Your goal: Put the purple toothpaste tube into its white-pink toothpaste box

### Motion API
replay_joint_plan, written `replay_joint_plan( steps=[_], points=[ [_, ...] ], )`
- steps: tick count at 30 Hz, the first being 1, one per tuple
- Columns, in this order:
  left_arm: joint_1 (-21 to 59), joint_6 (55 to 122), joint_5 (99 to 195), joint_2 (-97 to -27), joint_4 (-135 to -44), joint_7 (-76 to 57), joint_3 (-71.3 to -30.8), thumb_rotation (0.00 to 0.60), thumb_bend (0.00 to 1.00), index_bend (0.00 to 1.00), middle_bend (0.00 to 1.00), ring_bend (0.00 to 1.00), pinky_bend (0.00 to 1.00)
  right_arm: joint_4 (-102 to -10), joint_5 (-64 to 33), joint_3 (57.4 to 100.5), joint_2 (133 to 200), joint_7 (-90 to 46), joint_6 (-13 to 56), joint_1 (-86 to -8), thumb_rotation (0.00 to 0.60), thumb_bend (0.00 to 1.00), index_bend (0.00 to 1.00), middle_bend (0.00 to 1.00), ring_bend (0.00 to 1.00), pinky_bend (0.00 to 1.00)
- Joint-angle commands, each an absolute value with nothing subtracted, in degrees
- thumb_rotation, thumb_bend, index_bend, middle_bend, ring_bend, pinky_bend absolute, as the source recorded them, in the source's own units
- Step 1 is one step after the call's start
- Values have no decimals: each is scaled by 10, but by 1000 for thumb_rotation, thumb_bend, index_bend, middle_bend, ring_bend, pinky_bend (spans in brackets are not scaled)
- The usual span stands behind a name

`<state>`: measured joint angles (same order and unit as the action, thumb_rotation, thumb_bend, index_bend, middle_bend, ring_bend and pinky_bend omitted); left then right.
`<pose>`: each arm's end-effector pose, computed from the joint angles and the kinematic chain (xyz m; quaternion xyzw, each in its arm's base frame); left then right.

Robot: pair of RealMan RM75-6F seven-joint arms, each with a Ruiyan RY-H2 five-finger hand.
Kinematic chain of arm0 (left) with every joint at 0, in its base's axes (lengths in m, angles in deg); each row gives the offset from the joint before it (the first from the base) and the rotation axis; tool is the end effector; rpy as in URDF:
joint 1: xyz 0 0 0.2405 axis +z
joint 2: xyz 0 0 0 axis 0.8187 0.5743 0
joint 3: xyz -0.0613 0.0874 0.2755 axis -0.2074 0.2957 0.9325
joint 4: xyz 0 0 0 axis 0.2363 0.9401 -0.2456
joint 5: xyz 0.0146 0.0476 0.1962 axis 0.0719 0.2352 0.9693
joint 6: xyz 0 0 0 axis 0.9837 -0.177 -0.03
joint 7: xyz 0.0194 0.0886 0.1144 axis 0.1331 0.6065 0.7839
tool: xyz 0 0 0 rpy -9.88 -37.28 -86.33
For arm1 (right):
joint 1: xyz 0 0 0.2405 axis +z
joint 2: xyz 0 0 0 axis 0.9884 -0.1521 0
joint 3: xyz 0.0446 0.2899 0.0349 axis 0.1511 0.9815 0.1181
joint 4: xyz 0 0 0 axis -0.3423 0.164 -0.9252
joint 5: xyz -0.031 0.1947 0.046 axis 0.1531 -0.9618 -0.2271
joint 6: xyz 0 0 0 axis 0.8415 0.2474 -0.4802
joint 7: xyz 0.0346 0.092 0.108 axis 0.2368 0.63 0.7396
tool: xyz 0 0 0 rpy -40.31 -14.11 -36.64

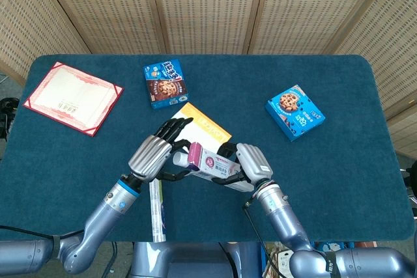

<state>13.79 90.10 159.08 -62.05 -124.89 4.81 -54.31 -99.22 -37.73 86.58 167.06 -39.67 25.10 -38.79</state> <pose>-0.0905 0.3142 0.0412 -0.6976 -0.3857 -0.5277 0.2936 -0.0990 -0.3194 0.0348 0.5757 -0.6055 0.4612 0.2989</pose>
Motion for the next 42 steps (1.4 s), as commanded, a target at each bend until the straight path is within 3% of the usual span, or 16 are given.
replay_joint_plan(
  steps=[1, 14, 20, 26, 42],
  points=[
    [142, 906, 1601, -613, -1249, 49, -541, 600, 353, 381, 0, 0, 0, -989, -380, 867, 1670, -393, 250, -389, 600, 0, 584, 503, 412, 499],
    [181, 953, 1663, -561, -1261, -15, -531, 600, 353, 355, 0, 0, 0, -977, -371, 869, 1641, -364, 246, -406, 600, 0, 584, 503, 412, 499],
    [236, 1008, 1728, -498, -1263, -52, -488, 600, 354, 355, 0, 0, 0, -950, -316, 826, 1604, -345, 237, -442, 600, 0, 584, 499, 412, 499],
    [289, 1055, 1770, -468, -1229, -107, -446, 600, 353, 355, 0, 0, 0, -883, -185, 740, 1594, -367, 279, -493, 600, 0, 584, 499, 412, 499],
    [343, 1081, 1815, -459, -1176, -116, -406, 600, 354, 352, 0, 0, 0, -712, -99, 661, 1656, -402, 301, -566, 600, 0, 584, 450, 411, 495]
  ],
)
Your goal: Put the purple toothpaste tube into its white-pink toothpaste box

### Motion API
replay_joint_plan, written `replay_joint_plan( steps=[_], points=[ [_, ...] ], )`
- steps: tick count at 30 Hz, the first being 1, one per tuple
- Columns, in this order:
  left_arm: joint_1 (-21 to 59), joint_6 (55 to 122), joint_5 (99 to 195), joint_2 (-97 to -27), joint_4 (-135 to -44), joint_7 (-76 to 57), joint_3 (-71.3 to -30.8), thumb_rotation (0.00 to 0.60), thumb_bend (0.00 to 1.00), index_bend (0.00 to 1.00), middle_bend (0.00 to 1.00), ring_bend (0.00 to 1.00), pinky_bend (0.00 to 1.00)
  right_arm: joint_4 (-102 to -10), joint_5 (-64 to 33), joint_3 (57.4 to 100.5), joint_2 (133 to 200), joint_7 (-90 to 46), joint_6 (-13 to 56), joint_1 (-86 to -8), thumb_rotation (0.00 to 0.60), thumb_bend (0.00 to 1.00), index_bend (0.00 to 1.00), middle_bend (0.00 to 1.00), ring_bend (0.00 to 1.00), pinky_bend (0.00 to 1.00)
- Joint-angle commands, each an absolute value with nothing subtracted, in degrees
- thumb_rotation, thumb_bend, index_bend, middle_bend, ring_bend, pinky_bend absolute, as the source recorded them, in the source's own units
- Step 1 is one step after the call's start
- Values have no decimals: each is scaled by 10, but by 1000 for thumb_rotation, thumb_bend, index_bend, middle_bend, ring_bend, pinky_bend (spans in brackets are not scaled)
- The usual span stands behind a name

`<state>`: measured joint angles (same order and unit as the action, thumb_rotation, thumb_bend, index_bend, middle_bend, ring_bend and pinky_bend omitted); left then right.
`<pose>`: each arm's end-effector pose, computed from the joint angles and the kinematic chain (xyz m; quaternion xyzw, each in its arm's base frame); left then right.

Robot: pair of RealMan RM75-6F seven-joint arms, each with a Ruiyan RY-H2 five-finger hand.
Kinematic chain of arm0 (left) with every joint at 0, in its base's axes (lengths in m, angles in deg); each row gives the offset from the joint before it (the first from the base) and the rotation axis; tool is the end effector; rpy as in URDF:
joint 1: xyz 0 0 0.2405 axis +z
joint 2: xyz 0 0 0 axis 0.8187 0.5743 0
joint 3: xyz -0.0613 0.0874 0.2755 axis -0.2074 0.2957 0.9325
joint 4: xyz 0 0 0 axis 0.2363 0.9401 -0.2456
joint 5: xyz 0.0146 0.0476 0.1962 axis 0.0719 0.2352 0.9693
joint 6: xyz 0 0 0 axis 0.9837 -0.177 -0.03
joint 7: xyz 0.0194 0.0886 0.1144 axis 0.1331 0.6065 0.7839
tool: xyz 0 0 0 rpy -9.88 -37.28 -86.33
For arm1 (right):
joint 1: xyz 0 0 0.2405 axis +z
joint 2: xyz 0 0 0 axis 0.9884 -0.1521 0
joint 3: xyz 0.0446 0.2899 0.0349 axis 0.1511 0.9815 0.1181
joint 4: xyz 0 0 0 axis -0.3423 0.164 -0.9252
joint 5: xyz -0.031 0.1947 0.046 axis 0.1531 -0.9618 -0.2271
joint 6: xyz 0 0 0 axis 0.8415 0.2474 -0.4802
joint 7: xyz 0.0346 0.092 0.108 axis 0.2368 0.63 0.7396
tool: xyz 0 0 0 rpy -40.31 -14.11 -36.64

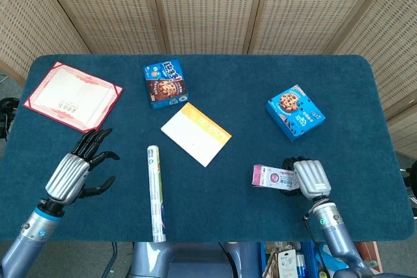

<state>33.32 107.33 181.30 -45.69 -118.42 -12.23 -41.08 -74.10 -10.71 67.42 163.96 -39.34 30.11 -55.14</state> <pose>-0.2308 0.2397 0.1342 -0.6734 -0.3584 -0.5166 0.3887 -0.2796 -0.2747 0.0466 0.6731 -0.4301 0.3411 0.4956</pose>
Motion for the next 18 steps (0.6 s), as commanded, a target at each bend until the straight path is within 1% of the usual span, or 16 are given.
replay_joint_plan(
  steps=[1, 2, 5, 8, 10, 11, 12, 13, 14, 16, 18],
  points=[
    [347, 1085, 1816, -461, -1173, -115, -405, 600, 354, 352, 0, 0, 0, -705, -97, 660, 1659, -401, 301, -568, 600, 0, 584, 442, 406, 488],
    [350, 1089, 1817, -462, -1170, -115, -404, 600, 354, 352, 0, 0, 0, -700, -95, 660, 1662, -400, 300, -570, 600, 0, 583, 433, 399, 479],
    [361, 1103, 1819, -468, -1161, -117, -404, 600, 354, 345, 0, 0, 0, -683, -89, 660, 1670, -394, 297, -576, 600, 0, 556, 363, 326, 388],
    [375, 1115, 1817, -475, -1147, -113, -402, 600, 354, 336, 0, 0, 0, -673, -85, 657, 1673, -394, 288, -580, 600, 0, 488, 258, 219, 258],
    [386, 1124, 1816, -484, -1138, -105, -400, 600, 354, 317, 0, 0, 0, -669, -88, 655, 1673, -401, 275, -580, 600, 0, 402, 141, 95, 110],
    [390, 1125, 1815, -488, -1134, -104, -400, 600, 354, 305, 0, 0, 0, -669, -89, 654, 1671, -405, 268, -580, 600, 0, 365, 94, 56, 64],
    [394, 1126, 1813, -493, -1130, -103, -400, 600, 354, 288, 0, 0, 0, -669, -92, 654, 1669, -412, 262, -580, 600, 0, 306, 39, 15, 17],
    [396, 1127, 1812, -496, -1128, -102, -400, 600, 354, 275, 0, 0, 0, -671, -92, 654, 1667, -418, 259, -580, 600, 0, 252, 7, 0, 0],
    [399, 1127, 1811, -498, -1124, -98, -399, 600, 354, 271, 0, 0, 0, -672, -91, 655, 1665, -424, 259, -580, 600, 0, 220, 0, 0, 0],
    [406, 1131, 1811, -502, -1118, -82, -399, 600, 354, 270, 0, 0, 0, -676, -87, 658, 1663, -437, 267, -583, 600, 0, 141, 0, 0, 0],
    [411, 1135, 1812, -504, -1116, -71, -399, 600, 354, 267, 0, 0, 0, -681, -86, 660, 1660, -442, 268, -585, 600, 0, 86, 0, 0, 0]
  ],
)
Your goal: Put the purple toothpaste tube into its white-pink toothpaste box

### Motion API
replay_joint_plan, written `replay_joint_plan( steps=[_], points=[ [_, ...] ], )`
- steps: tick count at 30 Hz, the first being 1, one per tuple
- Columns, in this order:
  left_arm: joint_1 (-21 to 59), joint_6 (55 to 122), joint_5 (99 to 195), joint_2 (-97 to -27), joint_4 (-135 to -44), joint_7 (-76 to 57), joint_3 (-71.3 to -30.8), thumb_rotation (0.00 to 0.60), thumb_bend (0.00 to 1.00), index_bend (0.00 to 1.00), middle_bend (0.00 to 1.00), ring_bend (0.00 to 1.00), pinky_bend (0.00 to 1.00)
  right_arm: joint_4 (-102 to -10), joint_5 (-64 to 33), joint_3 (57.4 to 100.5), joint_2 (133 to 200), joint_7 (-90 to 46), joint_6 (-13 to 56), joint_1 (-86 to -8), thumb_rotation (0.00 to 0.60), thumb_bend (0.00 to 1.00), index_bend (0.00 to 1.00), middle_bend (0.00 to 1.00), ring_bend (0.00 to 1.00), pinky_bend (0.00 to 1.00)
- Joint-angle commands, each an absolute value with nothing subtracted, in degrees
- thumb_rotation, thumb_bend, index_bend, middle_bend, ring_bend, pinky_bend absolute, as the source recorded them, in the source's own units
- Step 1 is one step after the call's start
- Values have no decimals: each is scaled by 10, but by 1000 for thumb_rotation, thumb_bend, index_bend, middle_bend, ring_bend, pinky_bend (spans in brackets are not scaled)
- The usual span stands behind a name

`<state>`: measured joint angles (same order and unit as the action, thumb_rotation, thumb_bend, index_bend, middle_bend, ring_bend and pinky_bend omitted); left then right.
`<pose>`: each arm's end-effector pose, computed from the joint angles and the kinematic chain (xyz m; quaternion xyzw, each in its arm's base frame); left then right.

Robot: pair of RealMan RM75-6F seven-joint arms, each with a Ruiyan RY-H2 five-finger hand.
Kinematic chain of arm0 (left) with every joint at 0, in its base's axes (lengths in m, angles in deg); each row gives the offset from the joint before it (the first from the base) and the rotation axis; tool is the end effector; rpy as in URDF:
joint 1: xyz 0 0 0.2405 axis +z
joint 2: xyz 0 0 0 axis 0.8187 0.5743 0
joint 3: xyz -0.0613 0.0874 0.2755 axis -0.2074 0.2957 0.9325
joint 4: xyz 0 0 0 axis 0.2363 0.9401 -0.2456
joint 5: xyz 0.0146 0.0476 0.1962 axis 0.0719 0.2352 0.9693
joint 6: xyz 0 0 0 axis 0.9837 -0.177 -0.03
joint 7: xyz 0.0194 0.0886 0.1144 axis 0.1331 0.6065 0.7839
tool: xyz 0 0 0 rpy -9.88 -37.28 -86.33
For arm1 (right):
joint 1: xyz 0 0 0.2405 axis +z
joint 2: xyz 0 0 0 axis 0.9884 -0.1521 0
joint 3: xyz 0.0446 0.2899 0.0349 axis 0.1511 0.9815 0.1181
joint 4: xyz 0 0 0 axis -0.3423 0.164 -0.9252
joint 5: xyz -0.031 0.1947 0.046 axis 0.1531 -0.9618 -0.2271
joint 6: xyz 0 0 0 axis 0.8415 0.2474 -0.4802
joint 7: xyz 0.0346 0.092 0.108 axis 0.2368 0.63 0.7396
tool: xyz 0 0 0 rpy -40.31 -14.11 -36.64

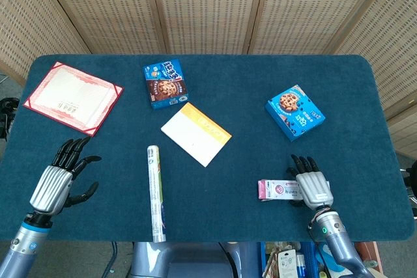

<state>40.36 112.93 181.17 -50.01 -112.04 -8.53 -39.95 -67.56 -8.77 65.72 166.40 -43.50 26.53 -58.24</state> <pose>-0.2720 0.2102 0.1257 -0.6493 -0.3518 -0.4936 0.4593 -0.3114 -0.2570 0.0275 0.7107 -0.4047 0.2736 0.5063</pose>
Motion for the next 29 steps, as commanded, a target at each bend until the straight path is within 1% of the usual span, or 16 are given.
replay_joint_plan(
  steps=[1, 4, 8, 9, 11, 17, 21, 26, 29],
  points=[
    [413, 1136, 1812, -505, -1115, -66, -400, 600, 354, 263, 0, 0, 0, -683, -85, 661, 1659, -444, 269, -586, 600, 0, 68, 0, 0, 0],
    [419, 1142, 1815, -507, -1114, -53, -400, 600, 354, 223, 0, 0, 0, -688, -78, 665, 1656, -449, 276, -588, 600, 0, 15, 0, 0, 0],
    [428, 1148, 1816, -509, -1111, -35, -399, 600, 336, 130, 0, 0, 0, -695, -64, 667, 1652, -453, 292, -593, 600, 0, 0, 0, 0, 0],
    [431, 1148, 1815, -507, -1112, -30, -397, 600, 321, 93, 0, 0, 0, -701, -54, 667, 1648, -457, 303, -597, 600, 0, 0, 0, 0, 0],
    [437, 1143, 1810, -501, -1117, -16, -393, 600, 300, 58, 0, 0, 0, -713, -36, 665, 1639, -466, 324, -604, 600, 0, 0, 0, 0, 0],
    [456, 1144, 1807, -485, -1125, 11, -383, 600, 296, 20, 0, 0, 0, -755, 17, 657, 1596, -457, 381, -632, 600, 0, 0, 0, 0, 0],
    [465, 1149, 1804, -474, -1131, 11, -383, 600, 295, 20, 0, 0, 0, -738, 56, 653, 1589, -429, 424, -654, 600, 0, 0, 0, 0, 0],
    [473, 1148, 1800, -468, -1128, 9, -381, 600, 296, 20, 0, 0, 0, -717, 75, 646, 1582, -402, 452, -678, 600, 0, 0, 0, 0, 0],
    [477, 1144, 1801, -466, -1125, 9, -379, 600, 295, 19, 0, 0, 0, -713, 89, 653, 1576, -389, 468, -685, 600, 0, 0, 0, 0, 0]
  ],
)
